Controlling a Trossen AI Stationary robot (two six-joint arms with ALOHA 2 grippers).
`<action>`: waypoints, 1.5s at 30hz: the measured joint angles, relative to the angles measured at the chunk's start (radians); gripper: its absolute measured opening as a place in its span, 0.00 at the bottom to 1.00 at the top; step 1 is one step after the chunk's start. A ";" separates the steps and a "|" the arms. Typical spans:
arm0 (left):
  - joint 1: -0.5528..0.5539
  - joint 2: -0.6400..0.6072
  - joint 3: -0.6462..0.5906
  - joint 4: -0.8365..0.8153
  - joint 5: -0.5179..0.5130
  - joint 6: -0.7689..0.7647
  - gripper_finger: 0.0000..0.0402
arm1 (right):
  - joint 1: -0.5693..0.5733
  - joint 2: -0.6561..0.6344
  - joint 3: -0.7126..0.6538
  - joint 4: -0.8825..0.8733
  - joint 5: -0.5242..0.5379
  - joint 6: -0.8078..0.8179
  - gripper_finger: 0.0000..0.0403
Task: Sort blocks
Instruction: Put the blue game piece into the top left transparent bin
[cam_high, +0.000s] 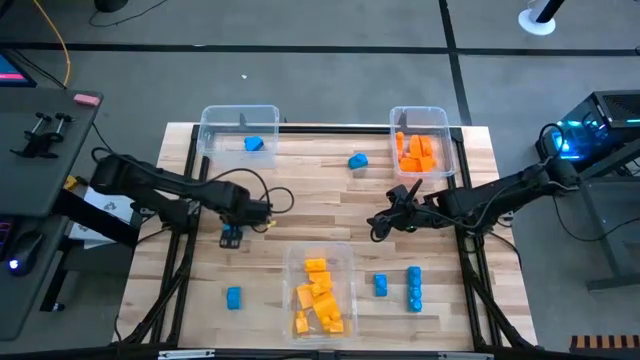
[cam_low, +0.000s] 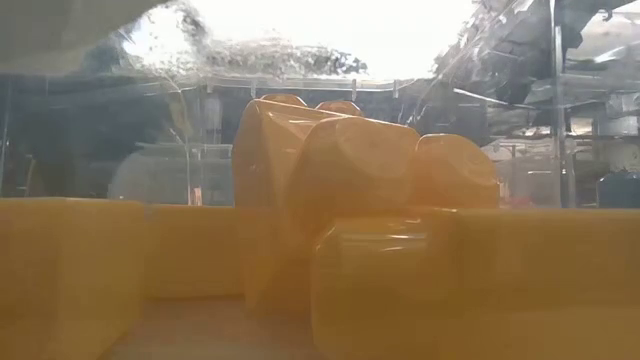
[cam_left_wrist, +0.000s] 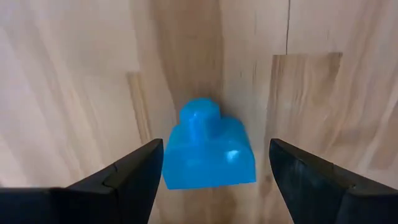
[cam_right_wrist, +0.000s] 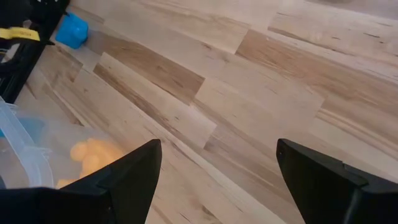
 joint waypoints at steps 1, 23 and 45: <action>0.000 0.007 0.000 0.012 -0.006 0.021 0.69 | 0.000 0.000 0.000 0.000 0.000 0.000 0.78; 0.055 0.015 -0.064 0.107 -0.012 -0.042 0.69 | 0.000 0.000 0.000 -0.001 0.000 -0.068 0.78; 0.125 0.234 -0.059 0.104 0.022 -0.029 0.66 | 0.000 0.000 0.000 -0.002 0.016 -0.071 0.78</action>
